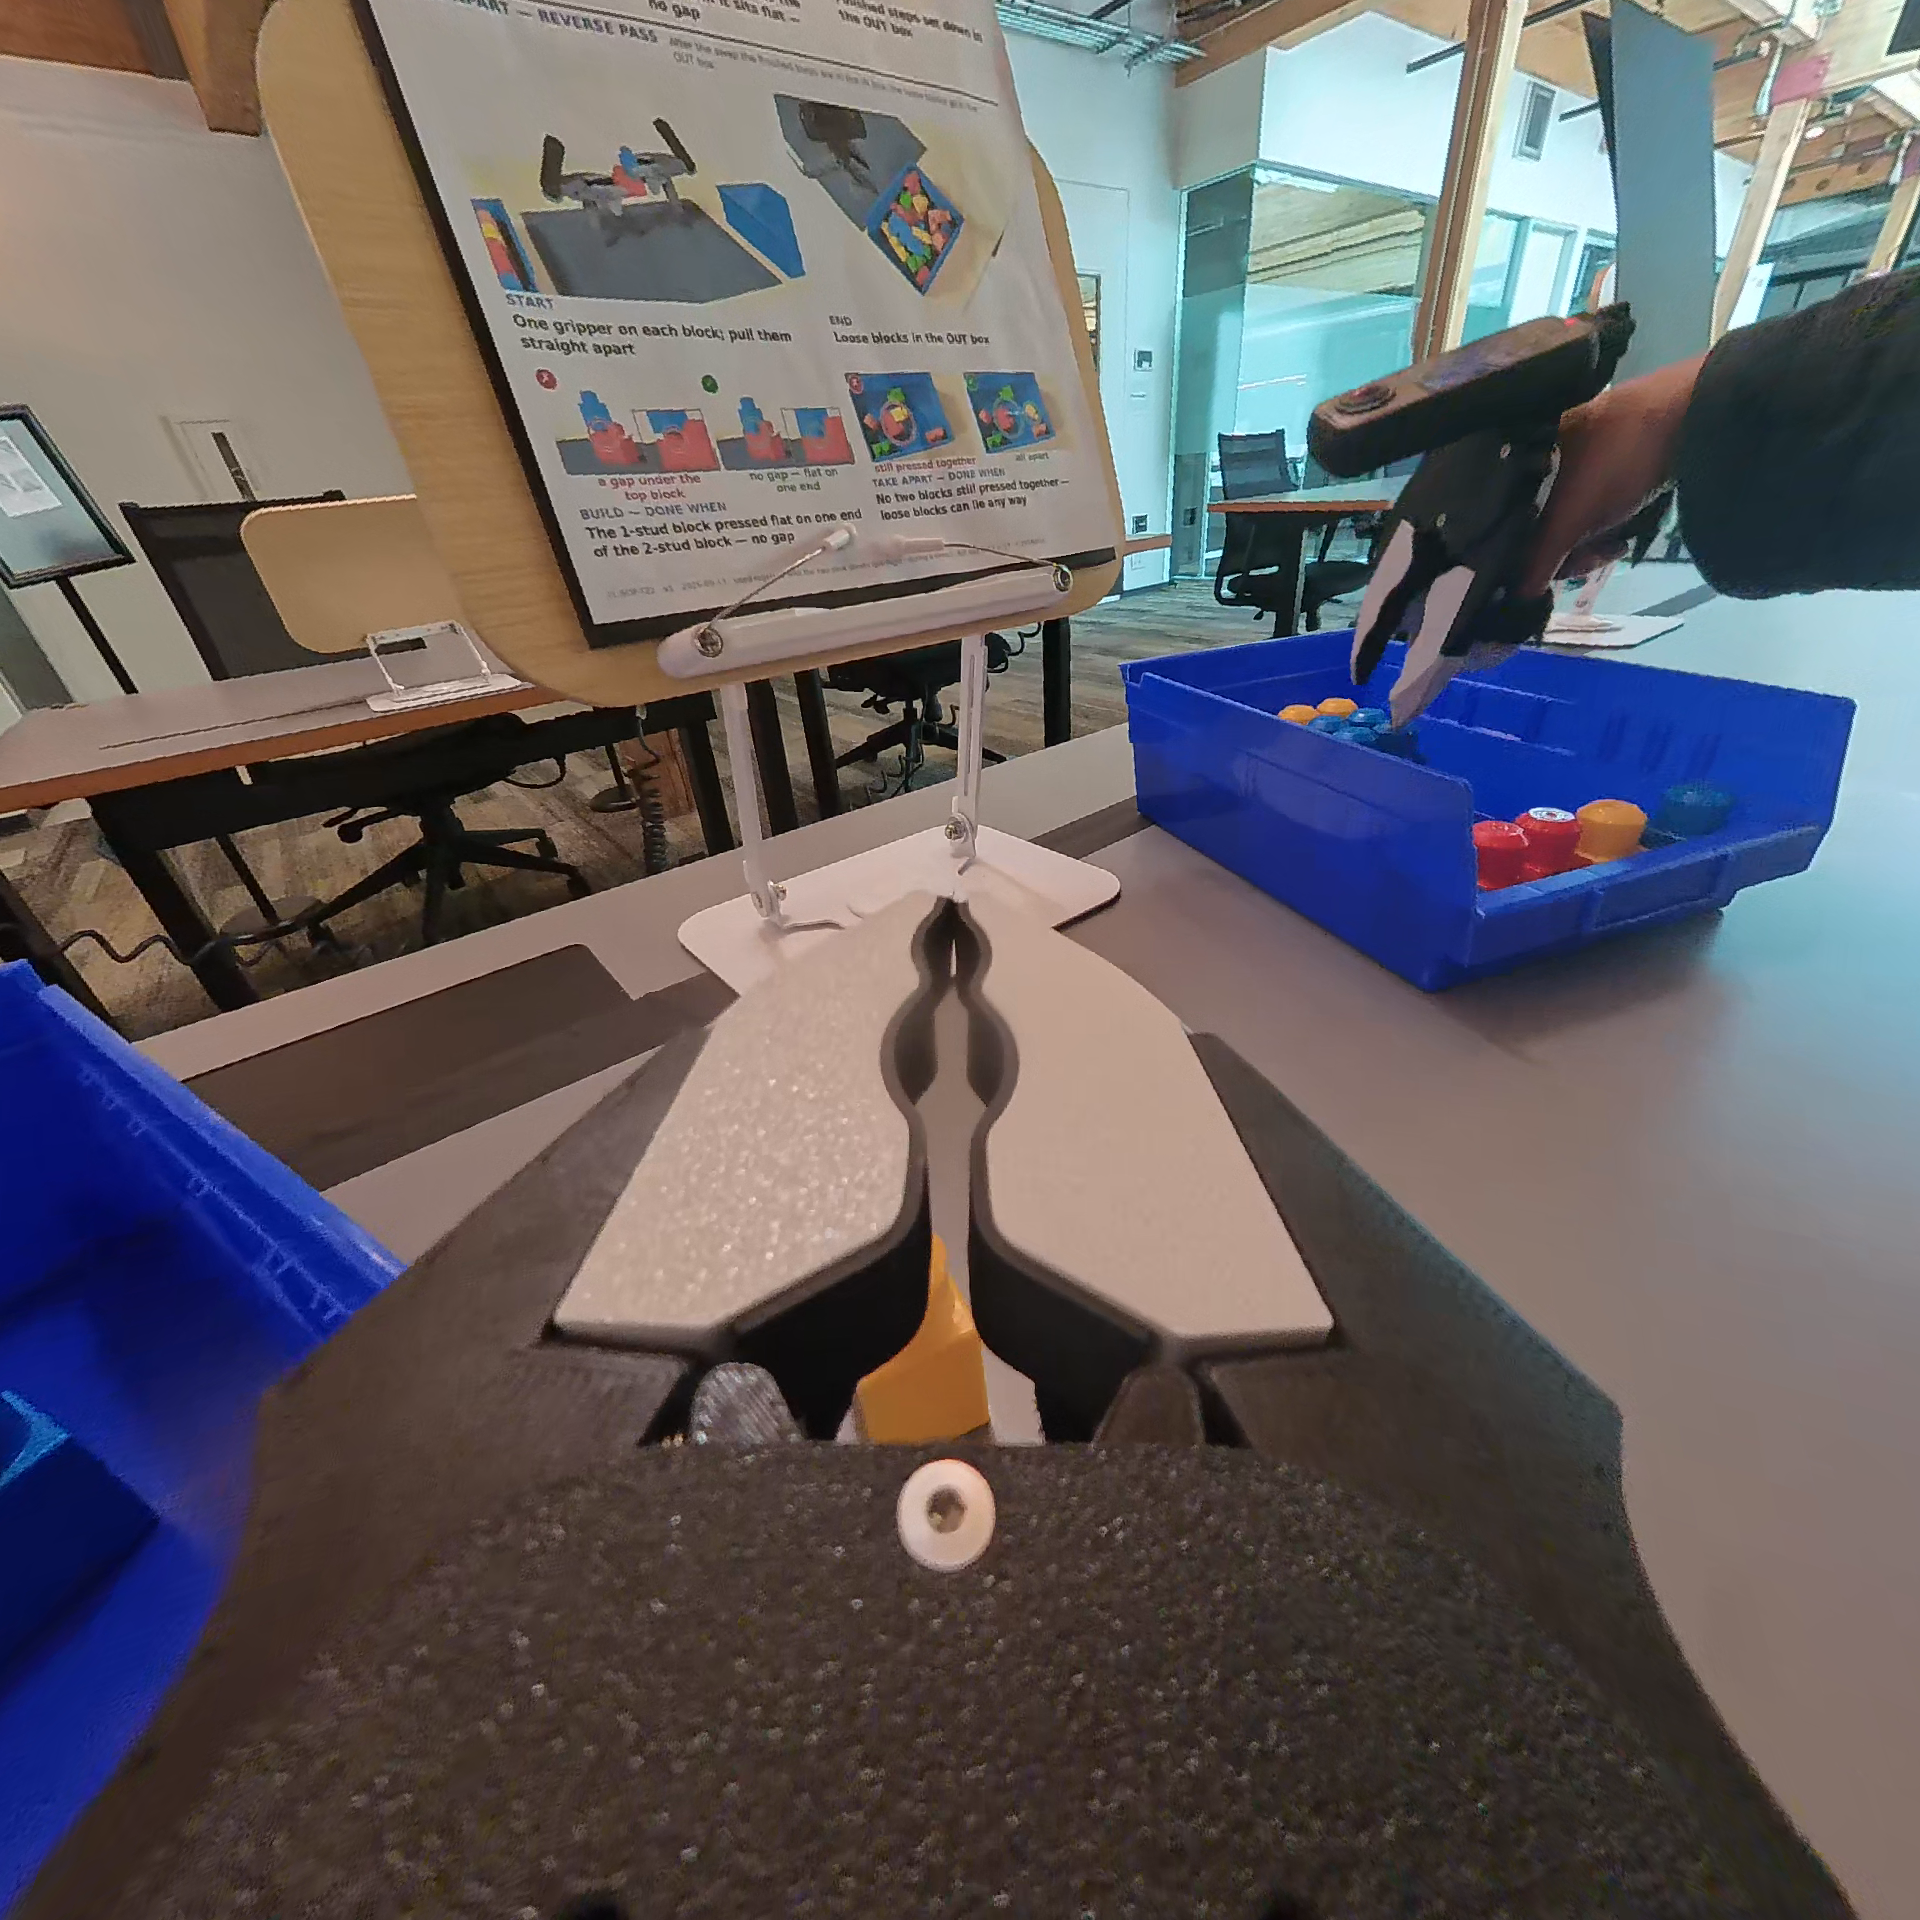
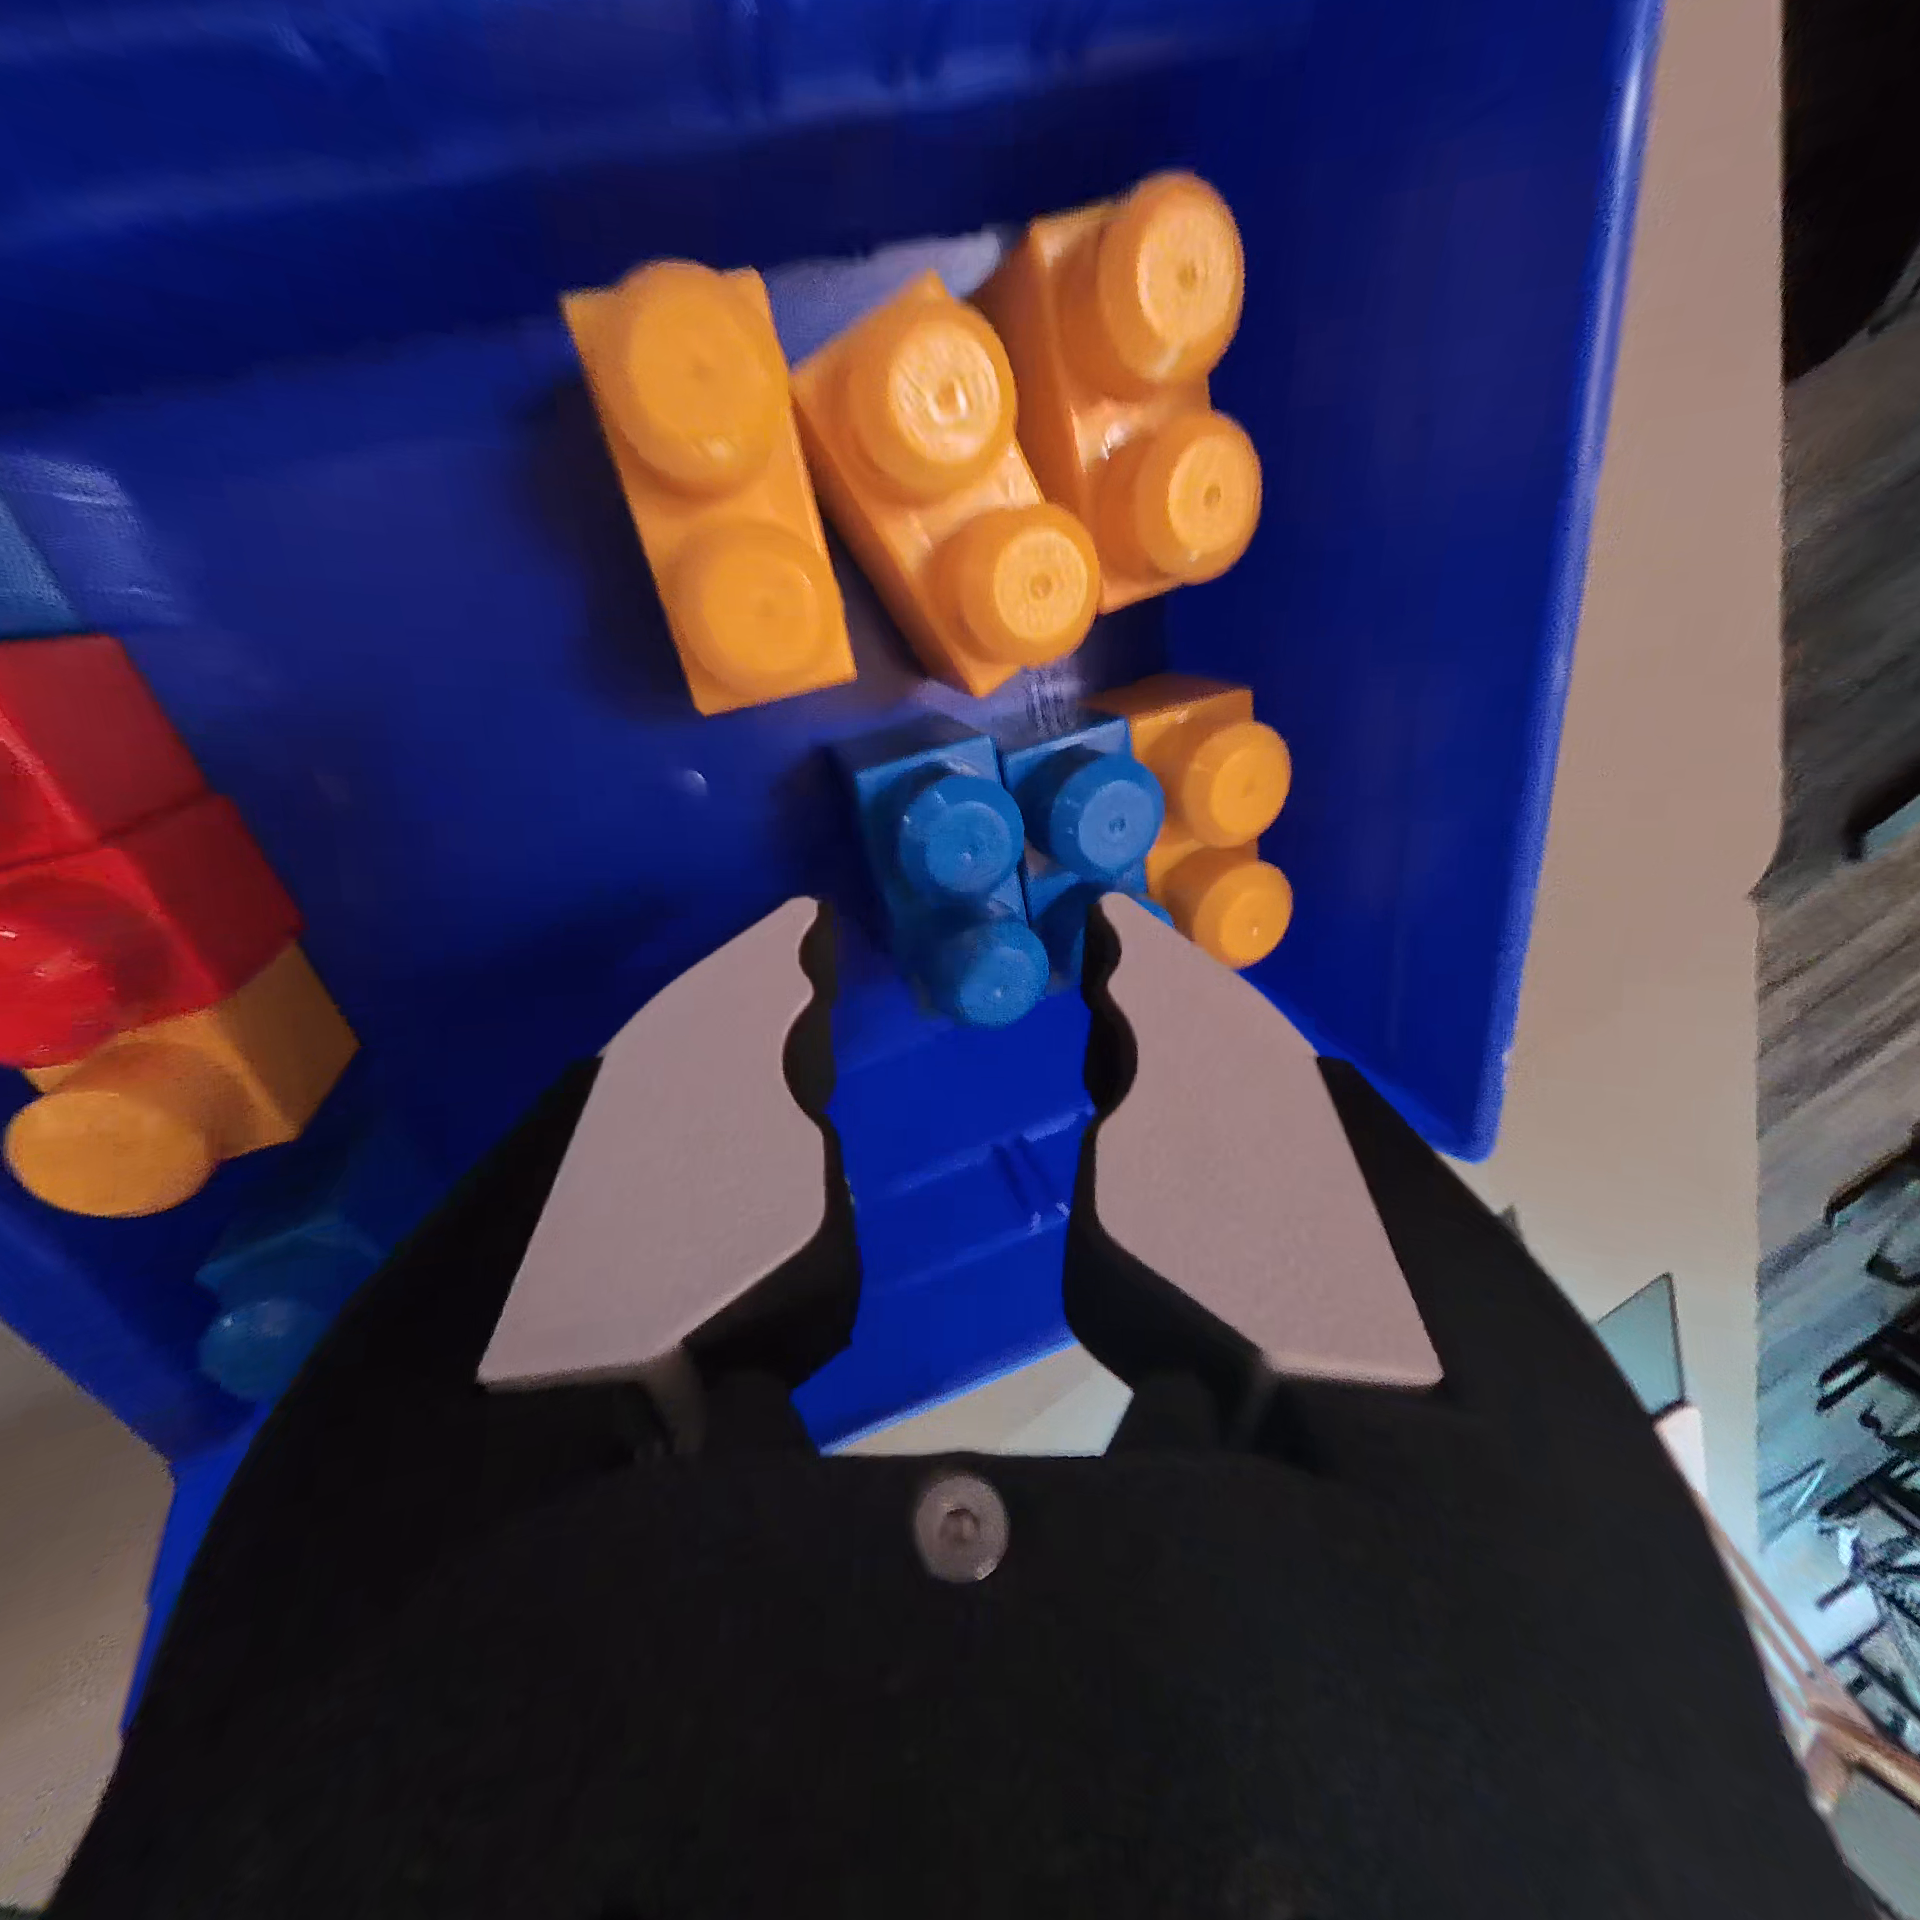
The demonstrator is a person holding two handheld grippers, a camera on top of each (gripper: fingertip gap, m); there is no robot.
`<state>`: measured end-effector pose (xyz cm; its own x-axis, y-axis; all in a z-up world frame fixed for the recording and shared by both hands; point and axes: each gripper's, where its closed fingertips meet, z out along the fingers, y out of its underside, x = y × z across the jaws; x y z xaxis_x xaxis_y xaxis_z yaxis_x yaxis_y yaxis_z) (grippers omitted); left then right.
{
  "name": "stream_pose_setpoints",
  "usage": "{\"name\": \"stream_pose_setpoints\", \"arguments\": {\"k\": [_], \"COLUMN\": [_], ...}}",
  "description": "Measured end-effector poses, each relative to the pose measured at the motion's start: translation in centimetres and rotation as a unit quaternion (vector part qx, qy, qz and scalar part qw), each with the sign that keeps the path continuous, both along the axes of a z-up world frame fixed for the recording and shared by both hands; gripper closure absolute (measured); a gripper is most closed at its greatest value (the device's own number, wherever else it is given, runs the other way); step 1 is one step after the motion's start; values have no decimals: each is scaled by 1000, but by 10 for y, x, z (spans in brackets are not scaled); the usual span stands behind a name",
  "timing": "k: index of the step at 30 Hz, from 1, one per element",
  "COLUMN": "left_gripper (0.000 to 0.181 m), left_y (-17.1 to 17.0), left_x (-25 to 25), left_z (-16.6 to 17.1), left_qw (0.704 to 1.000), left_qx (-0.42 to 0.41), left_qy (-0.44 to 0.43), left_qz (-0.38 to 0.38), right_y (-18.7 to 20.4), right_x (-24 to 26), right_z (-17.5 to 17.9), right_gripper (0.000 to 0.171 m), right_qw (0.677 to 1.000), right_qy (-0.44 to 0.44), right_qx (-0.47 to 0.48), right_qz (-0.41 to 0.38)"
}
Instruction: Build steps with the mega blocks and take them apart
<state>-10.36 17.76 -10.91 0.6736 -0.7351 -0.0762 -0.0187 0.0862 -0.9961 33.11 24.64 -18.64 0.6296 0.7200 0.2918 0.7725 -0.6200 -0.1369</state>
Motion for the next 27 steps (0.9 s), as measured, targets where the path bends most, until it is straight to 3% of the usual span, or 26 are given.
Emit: {"name": "stream_pose_setpoints", "arguments": {"k": [1, 9, 12, 21, 27], "left_gripper": [181, 181, 181, 181, 181], "left_y": [0, -1, 0, 1, 2], "left_x": [0, 0, -1, -2, -3], "left_z": [0, 0, 0, -1, 0], "left_qw": [1000, 1000, 1000, 1000, 1000], "left_qx": [0, 1, 2, 0, 1], "left_qy": [1, 3, 3, 4, 3], "left_qz": [0, 0, 1, 1, 4], "right_y": [1, 8, 18, 35, 33], "right_x": [-8, -56, -54, -37, -50], "right_z": [1, -31, -39, -40, -23], "right_gripper": [124, 119, 128, 129, 121], "right_qw": [1000, 998, 997, 994, 994], "right_qy": [3, -2, -20, -63, -20], "right_qx": [4, 20, 44, 88, 110], "right_qz": [11, 63, 53, 16, 17]}}
